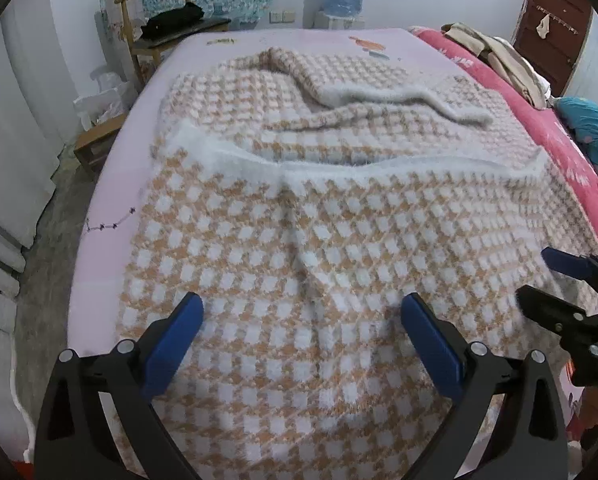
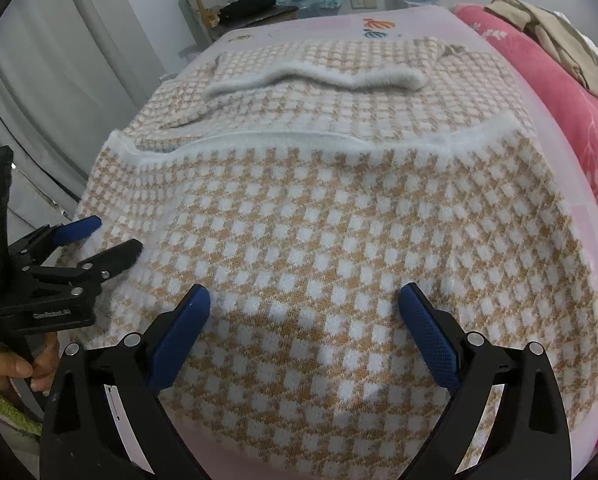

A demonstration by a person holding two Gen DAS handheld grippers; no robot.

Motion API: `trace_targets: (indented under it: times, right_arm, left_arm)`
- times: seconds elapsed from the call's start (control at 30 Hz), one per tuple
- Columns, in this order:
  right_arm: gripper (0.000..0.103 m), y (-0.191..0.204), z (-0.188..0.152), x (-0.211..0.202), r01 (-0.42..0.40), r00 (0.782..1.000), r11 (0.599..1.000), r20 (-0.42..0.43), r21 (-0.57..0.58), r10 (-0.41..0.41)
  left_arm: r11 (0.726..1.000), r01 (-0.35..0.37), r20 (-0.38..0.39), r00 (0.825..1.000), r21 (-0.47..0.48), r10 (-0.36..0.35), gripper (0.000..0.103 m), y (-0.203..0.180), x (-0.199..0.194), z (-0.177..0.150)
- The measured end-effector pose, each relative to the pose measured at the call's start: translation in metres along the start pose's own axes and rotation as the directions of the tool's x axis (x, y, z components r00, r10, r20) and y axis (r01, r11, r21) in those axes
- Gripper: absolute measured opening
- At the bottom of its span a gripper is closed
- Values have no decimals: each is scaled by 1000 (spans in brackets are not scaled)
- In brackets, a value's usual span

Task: Fold large clothes
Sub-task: 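Press both open grippers onto the folded coat to smooth it, then grasp the white hem edge with the left gripper while the right gripper grasps it too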

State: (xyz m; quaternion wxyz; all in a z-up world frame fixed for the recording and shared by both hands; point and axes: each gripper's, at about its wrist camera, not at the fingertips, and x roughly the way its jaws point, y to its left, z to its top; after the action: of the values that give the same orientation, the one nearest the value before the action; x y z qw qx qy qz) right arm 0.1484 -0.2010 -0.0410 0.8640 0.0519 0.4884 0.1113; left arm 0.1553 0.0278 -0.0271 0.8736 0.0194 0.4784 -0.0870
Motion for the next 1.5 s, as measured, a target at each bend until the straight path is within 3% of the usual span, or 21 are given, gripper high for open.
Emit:
trace_targets:
  times: [0.27,0.4,0.43,0.53,0.83,0.97,1.1,1.23,1.5]
  right_arm:
    - [92,1,-1,0,1,1000,1000,1,3,-1]
    - [92,0,-1,0,1,1000,1000,1,3,-1]
    - [92,0,-1,0,1,1000,1000,1,3,-1]
    - [92,0,-1,0,2,1000,1000,-1,4,-2]
    - [92,2,1,0,4,1000,1000,-6,4,-4]
    - [92,2,1,0,4,1000,1000,-6,5,-4]
    - [92,3,2,1,4,1000,1000,-8,4,-4]
    - [92,4,2,2,4,1000,1000,-10,2,-4]
    - [92,3,2,1,5,1000,1000,-12,-1,-5]
  left_arm:
    - [999,-17,182,983,-37,24,97,28,-38,2]
    - [997,-14,207,978,-73,29,85,51,-43,6]
    - [997,-13,207,978,-77,28,76,54,-42,7]
    - [996,3,200,980,-94,16,63,66,-36,13]
    - [993,81,118,990,-81,-71,38,83,-3,33]
    - [987,133,122,985,-90,-122,31,87,-7,34]
    - [985,166,155,975,-42,-158,29,77,-26,28]
    - [992,123,130,984,9,-123,29,65,-20,28]
    - [993,114,78,991,-43,-111,29,75,2,47]
